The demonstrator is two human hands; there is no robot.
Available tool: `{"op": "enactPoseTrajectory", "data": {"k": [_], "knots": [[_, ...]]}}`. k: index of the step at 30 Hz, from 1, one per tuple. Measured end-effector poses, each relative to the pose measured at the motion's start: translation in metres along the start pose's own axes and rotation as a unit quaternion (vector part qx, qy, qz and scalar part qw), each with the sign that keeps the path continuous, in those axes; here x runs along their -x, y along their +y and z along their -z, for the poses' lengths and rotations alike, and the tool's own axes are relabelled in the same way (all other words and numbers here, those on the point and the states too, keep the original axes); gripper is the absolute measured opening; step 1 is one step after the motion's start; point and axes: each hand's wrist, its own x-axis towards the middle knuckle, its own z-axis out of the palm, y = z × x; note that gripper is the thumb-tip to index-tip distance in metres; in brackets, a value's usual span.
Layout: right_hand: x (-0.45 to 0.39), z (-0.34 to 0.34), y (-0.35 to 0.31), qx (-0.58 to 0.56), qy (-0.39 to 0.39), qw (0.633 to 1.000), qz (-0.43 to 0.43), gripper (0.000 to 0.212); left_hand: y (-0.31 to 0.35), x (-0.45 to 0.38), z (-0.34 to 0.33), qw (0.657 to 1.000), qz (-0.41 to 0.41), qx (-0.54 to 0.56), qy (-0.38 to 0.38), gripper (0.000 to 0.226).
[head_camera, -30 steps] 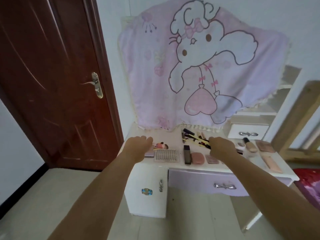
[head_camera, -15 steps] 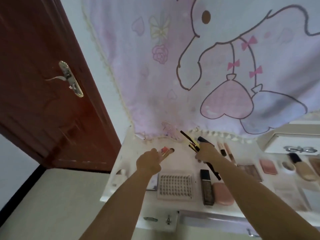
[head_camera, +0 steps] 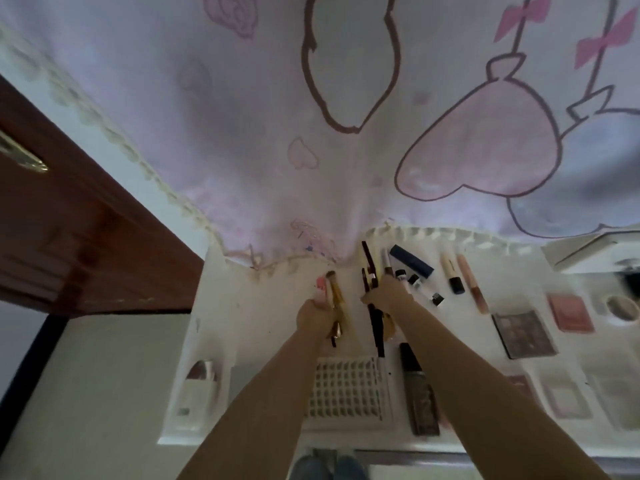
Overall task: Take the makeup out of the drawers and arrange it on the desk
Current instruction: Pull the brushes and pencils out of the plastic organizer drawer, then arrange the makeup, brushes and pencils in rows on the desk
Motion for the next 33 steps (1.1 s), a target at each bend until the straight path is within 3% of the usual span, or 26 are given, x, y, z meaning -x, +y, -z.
{"op": "enactPoseTrajectory", "data": {"k": [4,8,10,14,23,27,30,33], "knots": [[-0.013,0.004,0.004,0.078,0.041,0.994,0.059,0.035,0.007,-0.003,-0.006,0.997,-0.019,0.064,-0.023,0.023],[-0.015,0.007,0.003,0.129,0.069,0.984,0.097,0.041,0.014,-0.006,-0.011,0.997,-0.030,0.062,-0.031,0.011],[-0.013,0.007,0.005,0.164,0.086,0.976,0.117,0.032,0.015,-0.004,-0.011,0.998,-0.049,-0.003,-0.031,0.012],[-0.008,0.001,0.018,0.231,0.078,0.955,0.170,0.042,0.015,0.005,-0.006,0.964,-0.117,-0.240,-0.009,0.039],[0.027,-0.015,0.047,0.330,0.103,0.901,0.262,0.031,-0.014,0.031,0.020,0.895,-0.209,-0.392,-0.031,0.045],[0.053,-0.042,0.048,0.363,0.098,0.869,0.322,0.032,-0.053,0.050,0.060,0.865,-0.243,-0.438,0.024,0.046],[0.073,-0.076,0.038,0.391,0.040,0.847,0.356,0.039,-0.094,0.066,0.095,0.854,-0.222,-0.459,0.101,0.040],[0.089,-0.118,0.026,0.400,0.029,0.822,0.404,0.036,-0.135,0.083,0.131,0.850,-0.180,-0.471,0.151,0.039]]}}
